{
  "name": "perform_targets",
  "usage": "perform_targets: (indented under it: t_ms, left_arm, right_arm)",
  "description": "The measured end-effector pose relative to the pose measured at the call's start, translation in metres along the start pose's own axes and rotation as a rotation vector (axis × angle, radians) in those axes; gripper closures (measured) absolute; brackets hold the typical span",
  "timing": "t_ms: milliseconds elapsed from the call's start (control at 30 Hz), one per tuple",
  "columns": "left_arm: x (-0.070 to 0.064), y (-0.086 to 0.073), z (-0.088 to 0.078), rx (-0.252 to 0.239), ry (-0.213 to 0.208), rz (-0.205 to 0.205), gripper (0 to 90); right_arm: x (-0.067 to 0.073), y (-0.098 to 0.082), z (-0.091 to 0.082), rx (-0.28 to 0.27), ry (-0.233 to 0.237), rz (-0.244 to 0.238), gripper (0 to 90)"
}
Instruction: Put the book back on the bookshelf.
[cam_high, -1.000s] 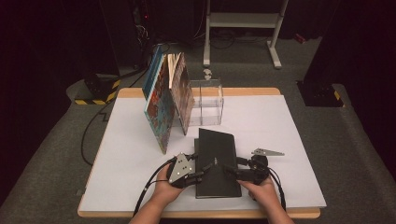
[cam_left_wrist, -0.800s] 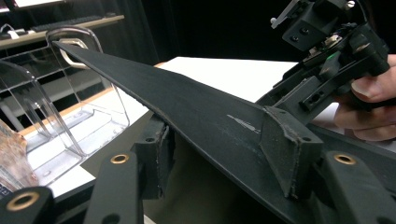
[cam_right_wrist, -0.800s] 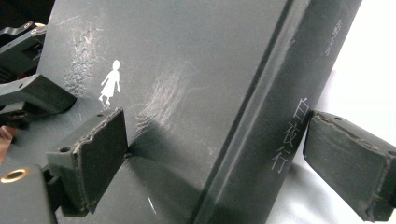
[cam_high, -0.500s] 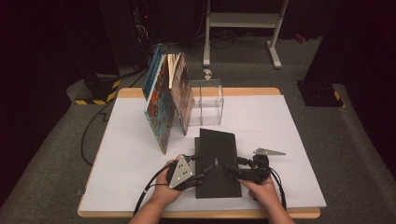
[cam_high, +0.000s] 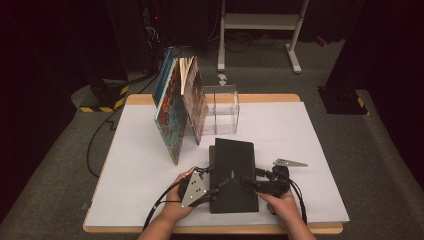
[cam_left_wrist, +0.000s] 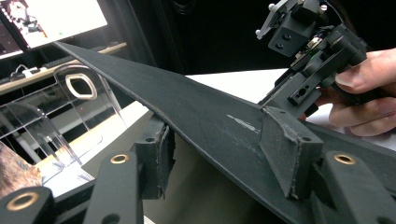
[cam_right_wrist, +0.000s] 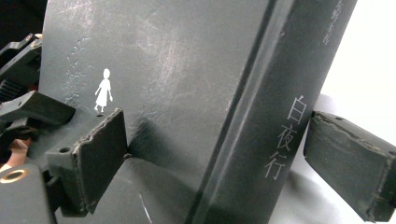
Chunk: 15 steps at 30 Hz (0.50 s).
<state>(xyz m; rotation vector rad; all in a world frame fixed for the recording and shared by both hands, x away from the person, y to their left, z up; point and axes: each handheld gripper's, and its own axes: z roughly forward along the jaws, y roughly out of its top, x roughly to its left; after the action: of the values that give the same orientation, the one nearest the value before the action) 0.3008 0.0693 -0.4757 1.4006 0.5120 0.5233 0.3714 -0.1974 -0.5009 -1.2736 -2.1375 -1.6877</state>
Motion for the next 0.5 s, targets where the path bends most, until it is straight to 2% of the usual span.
perform_targets:
  t_ms: [67, 133, 400, 500]
  left_arm:
    - [-0.0014, 0.0003, -0.0006, -0.010, -0.006, 0.012, 45.8]
    - [-0.0010, 0.0003, -0.0007, -0.008, -0.009, 0.011, 45.8]
    - [0.0005, 0.0005, -0.0001, -0.009, -0.010, -0.024, 45.8]
    - [0.0013, 0.0017, 0.0013, 0.000, 0.003, -0.056, 45.9]
  right_arm:
    - [-0.0005, -0.0002, 0.0005, 0.000, 0.029, 0.015, 6.5]
    - [-0.0003, 0.0002, 0.0005, -0.005, 0.034, 0.011, 6.4]
    - [0.0060, 0.0030, -0.0033, 0.012, -0.010, -0.001, 7.6]
    - [0.0090, 0.0035, -0.0056, 0.007, -0.032, -0.016, 9.4]
